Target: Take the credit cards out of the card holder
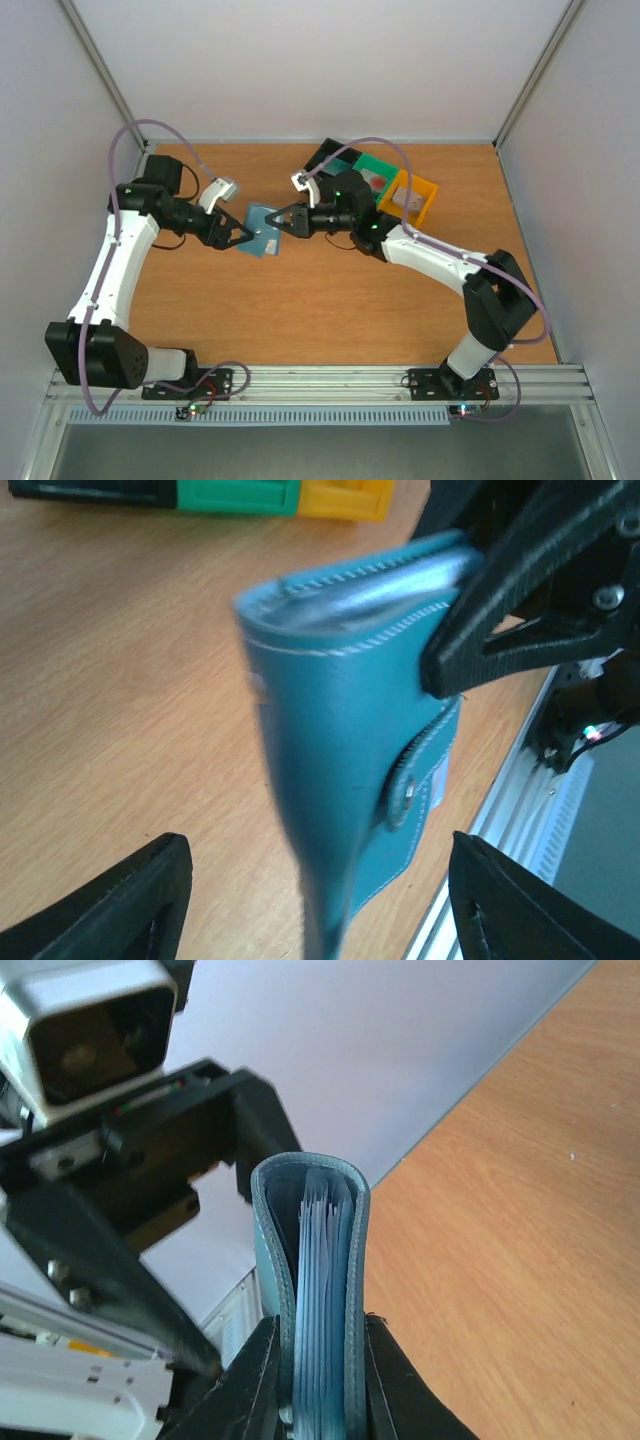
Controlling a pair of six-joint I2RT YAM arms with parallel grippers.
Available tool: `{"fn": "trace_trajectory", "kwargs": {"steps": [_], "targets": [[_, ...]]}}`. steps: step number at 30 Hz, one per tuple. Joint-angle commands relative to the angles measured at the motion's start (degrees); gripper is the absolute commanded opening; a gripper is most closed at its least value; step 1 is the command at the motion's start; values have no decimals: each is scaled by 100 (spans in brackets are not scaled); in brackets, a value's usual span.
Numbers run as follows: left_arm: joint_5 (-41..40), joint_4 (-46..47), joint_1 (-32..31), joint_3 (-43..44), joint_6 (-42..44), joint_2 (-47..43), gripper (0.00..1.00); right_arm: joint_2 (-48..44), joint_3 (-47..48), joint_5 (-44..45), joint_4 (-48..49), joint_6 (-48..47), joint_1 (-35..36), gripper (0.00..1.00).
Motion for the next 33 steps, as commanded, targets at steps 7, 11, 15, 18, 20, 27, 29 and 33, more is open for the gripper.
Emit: {"fn": "trace_trajectory", "kwargs": {"steps": [7,11,15,18,20,27,29,33], "targets": [[942,-2135,-16,1856,1212,-360,73,-2149,556,-1460,-2808,-3129,-406,1],[1663,-2985,-49,2435,2428,-673,70,-2493,1527,-1730,-4376,-4133,-406,1],[1983,-2809,-122,2549,2721,-1092,78,-2531,2180,-1737,-4612,-4193,-390,1],[2068,-995,-484,2059,1758,-1538,81,-2449,2324,-1766,-4486,-4151,-360,1],[2310,270,-762,1668,266,-1705,82,-2396,2373,-1777,-4357,-4137,-305,1],[2321,988,-1635,1388,-195,-1404,74,-2127,2784,-1786,-4637,-4369,-96,1],[2343,920,-1638,1491,-63,-1220,66,-2086,2851,-1671,-4836,-4536,38,1],[2393,1047,-1639,1426,56,-1033,57,-2050,2899,-1613,-4965,-4631,156,1]]}}
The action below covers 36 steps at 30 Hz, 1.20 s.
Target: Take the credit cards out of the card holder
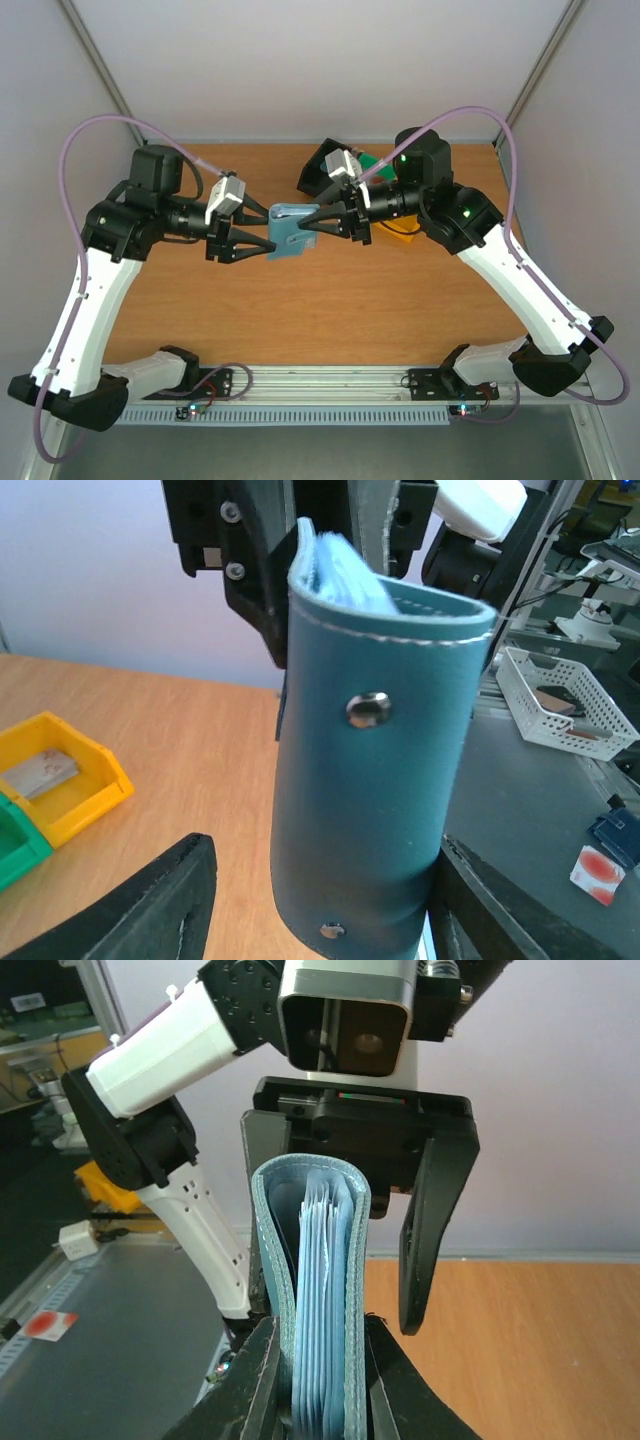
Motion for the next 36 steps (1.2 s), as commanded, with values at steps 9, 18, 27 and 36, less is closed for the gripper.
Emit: {"fn": "trace_trajectory", "kwargs": {"steps": [9,18,27,36], "targets": [[285,68,-409,-233,867,21,34,36,357,130,88,-126,190,1],[294,1222,-520,-634,-234,-212,1,125,331,-26,385,116,198,1],[47,2676,-626,-1348,-1624,-653,12,169,175,130,988,607,213,1],[-66,3211,-626,-1525,-2234,-735,0,253,104,426,1059,677,216,1]]}}
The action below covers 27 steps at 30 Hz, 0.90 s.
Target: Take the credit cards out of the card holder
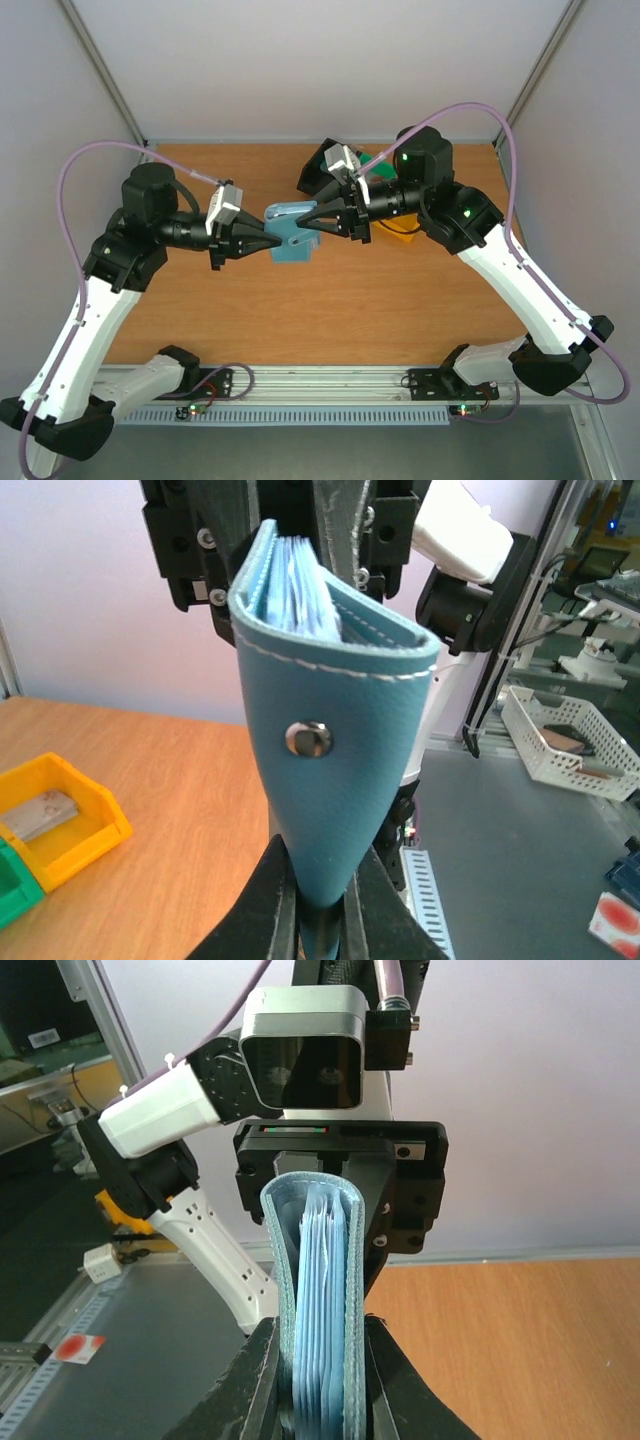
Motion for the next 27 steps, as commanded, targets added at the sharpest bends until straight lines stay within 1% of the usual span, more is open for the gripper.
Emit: {"fn": "trace_trajectory", "kwargs": {"steps": [1,2,3,4,5,7,8,9,11,12,15,17,19,21,22,24,25,27], "targets": [[37,953,-202,-247,-618,-2,0,216,-45,362,965,96,138,1],[-64,1087,-202,-329,-784,-63,0,209,-79,426,934,68,141,1],[-240,1225,-202,-433,-927,-142,0,197,-106,522,897,53,132,5],[-433,1341,-202,-536,-1118,-229,0,184,-135,640,836,27,133,11],[-640,1435,-202,-644,-1340,-306,0,172,-172,775,764,16,120,23],[-1048,1629,-203,-784,-1593,-481,0,105,-269,1152,715,20,85,40],[-1177,1710,-202,-835,-1674,-519,0,49,-327,1305,706,35,67,51],[-1480,1760,-202,-888,-1776,-608,0,-27,-394,1720,704,50,71,60],[-2095,1735,-202,-927,-1895,-707,0,-227,-541,2629,766,109,63,68],[-2456,1662,-202,-926,-1912,-741,0,-376,-617,3206,807,176,59,70],[-3397,1444,-202,-942,-1891,-791,0,-677,-916,4960,1068,503,103,69],[-3776,1393,-202,-1001,-1748,-826,0,-762,-1102,5873,1222,525,289,66],[-4127,1350,-203,-1034,-1669,-824,0,-682,-1133,6475,1270,179,726,62],[-4389,1297,-202,-1044,-1628,-808,0,-505,-1067,6833,1259,-132,1244,59],[-4487,1283,-202,-1048,-1615,-807,0,-424,-1034,6872,1257,-170,1415,57],[-4598,1269,-202,-1045,-1584,-802,0,-284,-969,6664,1238,39,1554,54],[-4617,1277,-202,-1044,-1577,-806,0,-204,-933,6548,1235,145,1587,54],[-4612,1311,-202,-1036,-1574,-793,0,36,-773,6595,1160,151,1748,55]]}}
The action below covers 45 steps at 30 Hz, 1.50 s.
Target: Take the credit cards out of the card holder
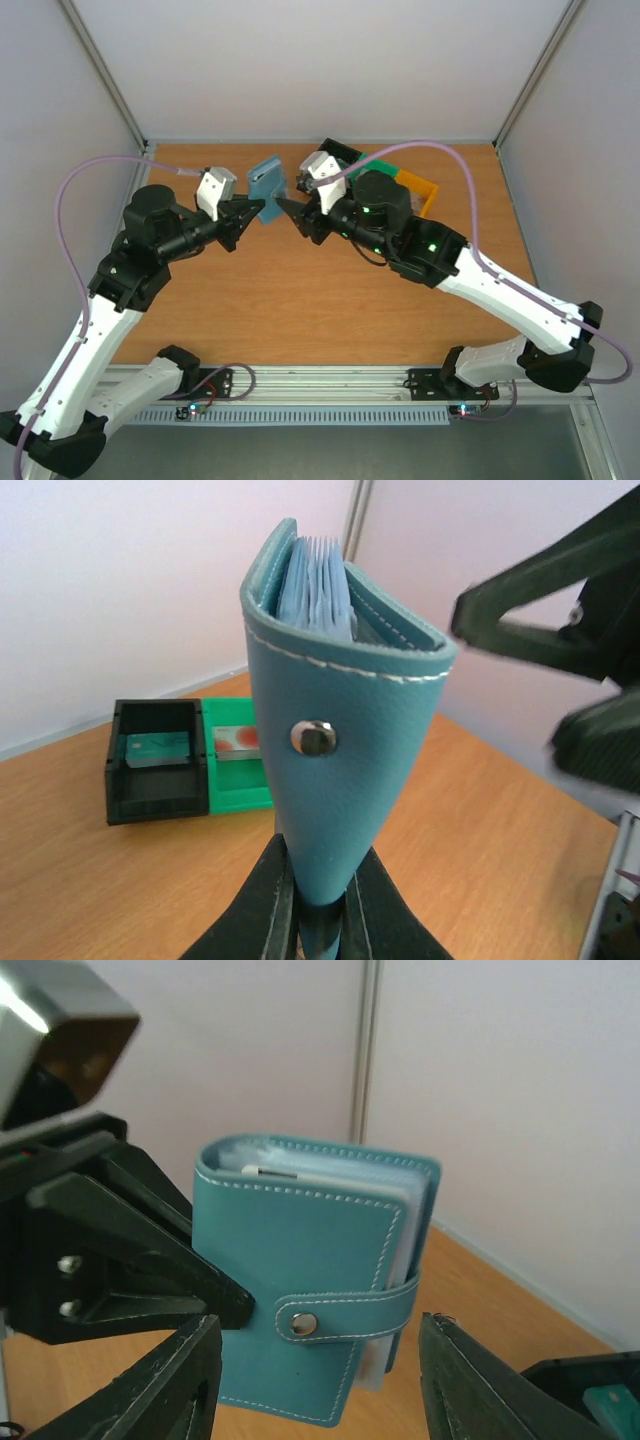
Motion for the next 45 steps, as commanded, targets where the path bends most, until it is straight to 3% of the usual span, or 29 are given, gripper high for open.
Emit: {"fn": "trace_trajectory", "kwargs": {"steps": [1,7,15,20,24,27,33,45], "targets": [[-381,286,-10,9,65,-53,0,485,380,540,-71,37,258,55],[-311,303,-10,16,89,-28,0,980,734,566,-238,71,271,55],[-172,428,-10,16,48,-8,0,1217,870,1040,-262,-39,271,36],[-200,512,-10,-9,68,-5,0,1341,936,1080,-390,-45,271,33],[-211,517,-10,-30,76,-7,0,1414,990,1127,-488,-50,271,19],[-272,552,-9,-30,63,-13,0,1435,991,1214,-527,-59,271,2],[-347,452,-10,-36,63,-42,0,1240,816,1580,-484,-226,222,1],[-355,418,-14,-38,89,-50,0,811,521,1508,-679,-211,-169,1]]}}
